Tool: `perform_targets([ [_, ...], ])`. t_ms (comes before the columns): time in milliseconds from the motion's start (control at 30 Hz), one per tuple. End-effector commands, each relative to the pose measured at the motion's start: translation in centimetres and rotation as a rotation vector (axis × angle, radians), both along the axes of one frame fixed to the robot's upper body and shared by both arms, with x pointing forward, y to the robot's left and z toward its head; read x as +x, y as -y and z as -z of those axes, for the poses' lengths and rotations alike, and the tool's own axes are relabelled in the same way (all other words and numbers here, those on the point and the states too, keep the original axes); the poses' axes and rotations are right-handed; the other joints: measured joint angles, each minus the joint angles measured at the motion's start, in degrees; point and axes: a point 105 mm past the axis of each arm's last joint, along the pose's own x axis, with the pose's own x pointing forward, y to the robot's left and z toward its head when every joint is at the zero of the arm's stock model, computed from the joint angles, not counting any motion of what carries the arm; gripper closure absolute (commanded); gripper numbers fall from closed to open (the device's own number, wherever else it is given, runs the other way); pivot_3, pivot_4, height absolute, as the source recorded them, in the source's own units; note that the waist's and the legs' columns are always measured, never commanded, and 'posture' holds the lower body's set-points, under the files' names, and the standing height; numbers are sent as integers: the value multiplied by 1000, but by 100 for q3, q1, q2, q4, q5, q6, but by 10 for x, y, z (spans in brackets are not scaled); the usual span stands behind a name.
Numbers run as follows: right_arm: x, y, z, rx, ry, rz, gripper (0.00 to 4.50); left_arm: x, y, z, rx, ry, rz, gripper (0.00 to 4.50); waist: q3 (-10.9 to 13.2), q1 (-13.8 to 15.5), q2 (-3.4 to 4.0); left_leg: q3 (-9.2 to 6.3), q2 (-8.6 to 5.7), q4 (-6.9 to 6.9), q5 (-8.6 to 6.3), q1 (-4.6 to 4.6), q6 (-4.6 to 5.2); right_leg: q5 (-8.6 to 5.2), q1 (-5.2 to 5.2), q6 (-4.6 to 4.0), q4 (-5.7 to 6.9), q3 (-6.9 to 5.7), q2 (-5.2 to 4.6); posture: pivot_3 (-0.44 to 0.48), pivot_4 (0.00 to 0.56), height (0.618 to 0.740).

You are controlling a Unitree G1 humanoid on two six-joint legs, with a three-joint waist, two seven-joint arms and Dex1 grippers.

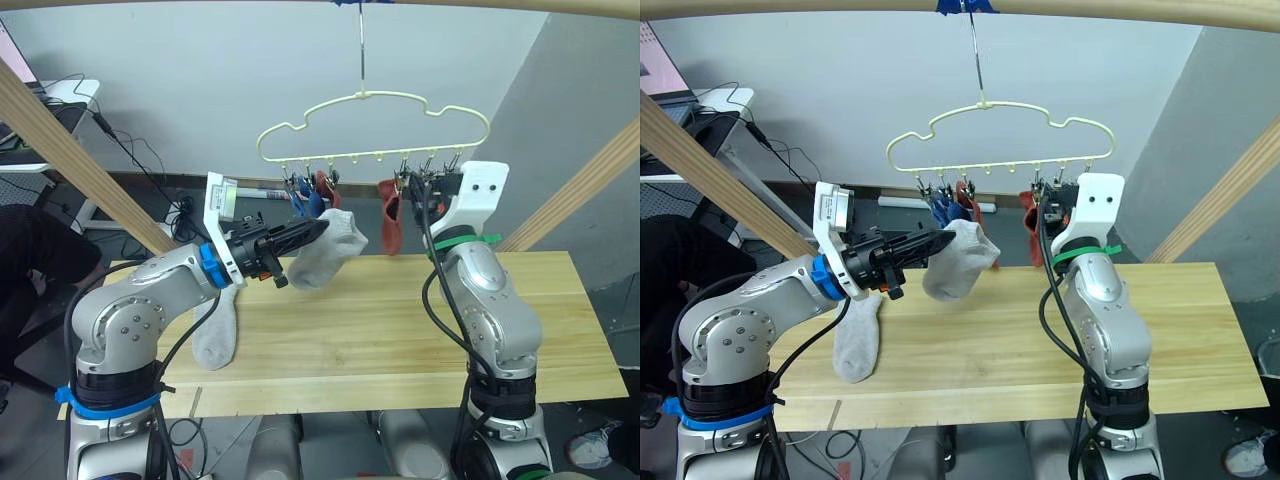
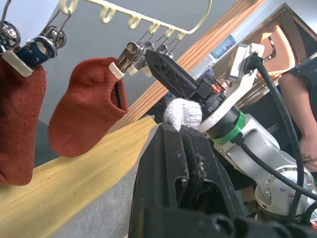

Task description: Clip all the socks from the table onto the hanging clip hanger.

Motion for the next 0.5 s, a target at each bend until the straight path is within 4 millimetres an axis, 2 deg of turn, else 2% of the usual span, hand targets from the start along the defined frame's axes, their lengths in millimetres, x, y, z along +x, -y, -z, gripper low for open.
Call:
perform_targets([
  [33,-2,-2,-13,17,54,3,2395,-5,1,-9,-1,51,8,4500,0,7,0,0,0,0,0,0,0,0,0,0,0,0,0,-101,287,740],
  [500,15,-3,-19,62,60,61,2395,-5,2,-8,-6,51,-4,4500,0,64,0,0,0,-9,0,0,0,3,-3,-5,-2,-1,0,-92,288,740],
])
